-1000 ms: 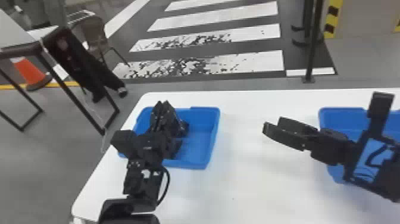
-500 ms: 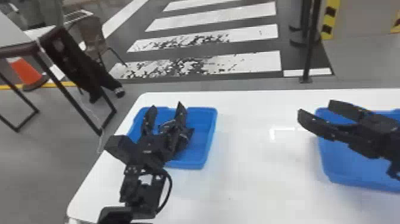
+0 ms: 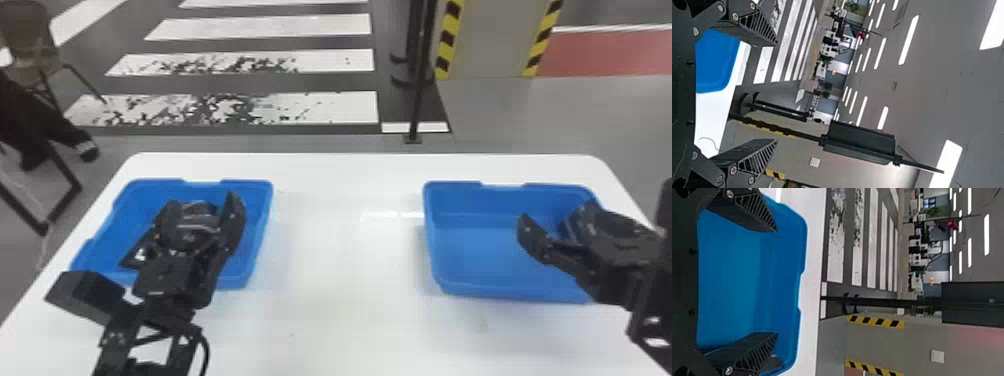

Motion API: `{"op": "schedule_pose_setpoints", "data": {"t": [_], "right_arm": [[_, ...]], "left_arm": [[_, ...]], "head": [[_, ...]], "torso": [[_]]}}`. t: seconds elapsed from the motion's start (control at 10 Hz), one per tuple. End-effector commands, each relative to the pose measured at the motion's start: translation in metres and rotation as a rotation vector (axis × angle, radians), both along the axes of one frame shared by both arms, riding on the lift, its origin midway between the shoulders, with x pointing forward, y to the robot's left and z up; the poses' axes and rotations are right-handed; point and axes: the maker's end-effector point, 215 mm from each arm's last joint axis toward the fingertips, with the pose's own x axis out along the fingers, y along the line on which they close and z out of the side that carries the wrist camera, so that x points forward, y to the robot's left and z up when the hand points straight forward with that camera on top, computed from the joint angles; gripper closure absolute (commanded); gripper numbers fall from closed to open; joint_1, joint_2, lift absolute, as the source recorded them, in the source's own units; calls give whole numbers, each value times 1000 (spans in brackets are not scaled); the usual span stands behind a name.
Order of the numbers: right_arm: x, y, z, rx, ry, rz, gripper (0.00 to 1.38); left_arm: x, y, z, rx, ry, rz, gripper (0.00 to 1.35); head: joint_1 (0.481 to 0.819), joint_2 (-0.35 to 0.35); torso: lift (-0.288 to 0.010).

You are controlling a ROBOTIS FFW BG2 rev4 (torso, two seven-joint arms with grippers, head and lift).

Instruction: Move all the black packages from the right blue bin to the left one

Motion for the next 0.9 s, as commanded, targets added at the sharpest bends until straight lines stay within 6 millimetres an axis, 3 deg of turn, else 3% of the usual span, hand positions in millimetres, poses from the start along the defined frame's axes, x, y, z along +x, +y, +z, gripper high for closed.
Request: {"op": "schedule_pose_setpoints", "data": {"t": [0.0, 0.2, 0.5, 0.8], "right_arm": [[-2, -42, -27, -23, 66, -82, 90], [11, -75, -38, -54, 92, -150, 88], [28, -105, -58, -83, 130, -213, 90], [38, -111, -69, -70, 146, -216, 96]], "left_arm": [[-3, -23, -2, -22, 5, -43, 216], [-2, -29, -6, -21, 19, -59, 219], [-1, -27, -10, -18, 32, -60, 220], [-1, -23, -10, -20, 34, -52, 220]], "head": [[695, -4], [695, -112], [695, -163], [695, -180]], "torso": [[-169], [-169], [-169], [-169]]}}
